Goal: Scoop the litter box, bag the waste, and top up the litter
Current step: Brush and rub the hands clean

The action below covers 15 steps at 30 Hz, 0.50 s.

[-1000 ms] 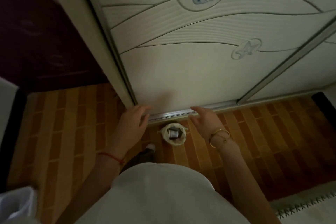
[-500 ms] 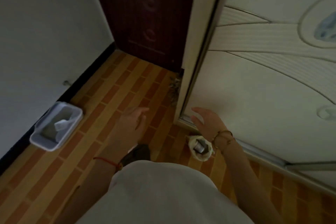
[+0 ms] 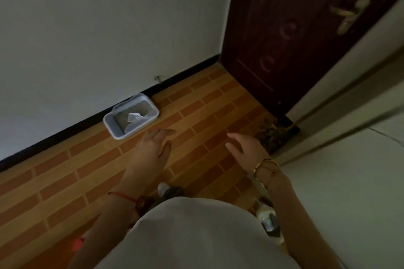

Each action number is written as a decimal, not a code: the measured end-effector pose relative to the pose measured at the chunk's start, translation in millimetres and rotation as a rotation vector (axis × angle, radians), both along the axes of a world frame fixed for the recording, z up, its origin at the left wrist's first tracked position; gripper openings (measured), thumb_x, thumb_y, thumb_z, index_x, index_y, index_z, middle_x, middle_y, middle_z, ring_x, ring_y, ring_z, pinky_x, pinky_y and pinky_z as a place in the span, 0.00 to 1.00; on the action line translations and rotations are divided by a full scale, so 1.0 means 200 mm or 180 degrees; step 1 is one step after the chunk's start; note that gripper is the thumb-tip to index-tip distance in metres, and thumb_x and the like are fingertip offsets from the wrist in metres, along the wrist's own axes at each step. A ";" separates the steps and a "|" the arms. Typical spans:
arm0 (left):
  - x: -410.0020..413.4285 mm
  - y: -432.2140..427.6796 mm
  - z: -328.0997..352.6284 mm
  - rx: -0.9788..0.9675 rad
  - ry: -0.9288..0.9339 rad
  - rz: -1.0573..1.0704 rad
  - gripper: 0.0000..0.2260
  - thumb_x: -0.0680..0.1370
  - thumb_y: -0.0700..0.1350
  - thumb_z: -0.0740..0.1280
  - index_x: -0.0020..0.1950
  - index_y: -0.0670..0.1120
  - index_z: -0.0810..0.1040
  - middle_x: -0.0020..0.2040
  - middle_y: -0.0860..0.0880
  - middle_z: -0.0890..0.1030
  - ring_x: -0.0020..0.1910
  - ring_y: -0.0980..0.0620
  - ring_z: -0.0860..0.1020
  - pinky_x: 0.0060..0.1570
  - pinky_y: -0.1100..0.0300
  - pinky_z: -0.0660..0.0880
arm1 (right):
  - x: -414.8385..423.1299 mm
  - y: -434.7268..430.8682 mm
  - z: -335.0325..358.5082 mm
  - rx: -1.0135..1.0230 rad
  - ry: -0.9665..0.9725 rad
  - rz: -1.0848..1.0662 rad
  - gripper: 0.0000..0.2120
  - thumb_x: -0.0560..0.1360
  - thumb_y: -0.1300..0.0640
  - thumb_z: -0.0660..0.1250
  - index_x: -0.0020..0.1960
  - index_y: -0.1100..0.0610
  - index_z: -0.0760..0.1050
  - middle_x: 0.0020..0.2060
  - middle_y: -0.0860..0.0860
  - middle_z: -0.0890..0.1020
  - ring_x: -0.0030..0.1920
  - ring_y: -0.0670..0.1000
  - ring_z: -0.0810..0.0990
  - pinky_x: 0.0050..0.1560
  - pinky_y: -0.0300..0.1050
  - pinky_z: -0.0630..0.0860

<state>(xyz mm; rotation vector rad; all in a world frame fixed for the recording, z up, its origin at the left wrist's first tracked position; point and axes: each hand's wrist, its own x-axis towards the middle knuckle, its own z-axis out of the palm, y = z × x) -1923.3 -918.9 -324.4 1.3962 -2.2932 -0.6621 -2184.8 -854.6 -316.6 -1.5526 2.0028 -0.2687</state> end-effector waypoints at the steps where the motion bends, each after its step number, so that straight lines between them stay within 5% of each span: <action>1: 0.07 -0.06 0.00 0.0024 -0.0022 0.0097 0.12 0.80 0.40 0.64 0.63 0.48 0.76 0.58 0.46 0.80 0.57 0.44 0.78 0.54 0.47 0.76 | 0.05 -0.09 0.00 -0.0012 -0.0014 0.0070 0.21 0.80 0.47 0.57 0.72 0.51 0.65 0.68 0.50 0.71 0.69 0.50 0.67 0.67 0.48 0.67; 9: 0.53 -0.45 0.01 0.0150 -0.0264 0.0659 0.12 0.80 0.40 0.65 0.63 0.46 0.77 0.59 0.43 0.79 0.58 0.44 0.76 0.53 0.55 0.71 | 0.48 -0.74 -0.05 -0.0130 -0.0117 0.0527 0.21 0.80 0.47 0.56 0.71 0.51 0.66 0.66 0.51 0.73 0.68 0.53 0.68 0.63 0.47 0.67; 15: 0.80 -0.61 0.00 0.0328 -0.0286 0.1030 0.14 0.80 0.44 0.63 0.66 0.49 0.74 0.61 0.47 0.78 0.61 0.47 0.75 0.59 0.50 0.74 | 0.80 -1.09 -0.08 -0.0209 -0.0334 0.0883 0.19 0.80 0.50 0.59 0.70 0.53 0.69 0.65 0.52 0.75 0.66 0.53 0.71 0.63 0.44 0.68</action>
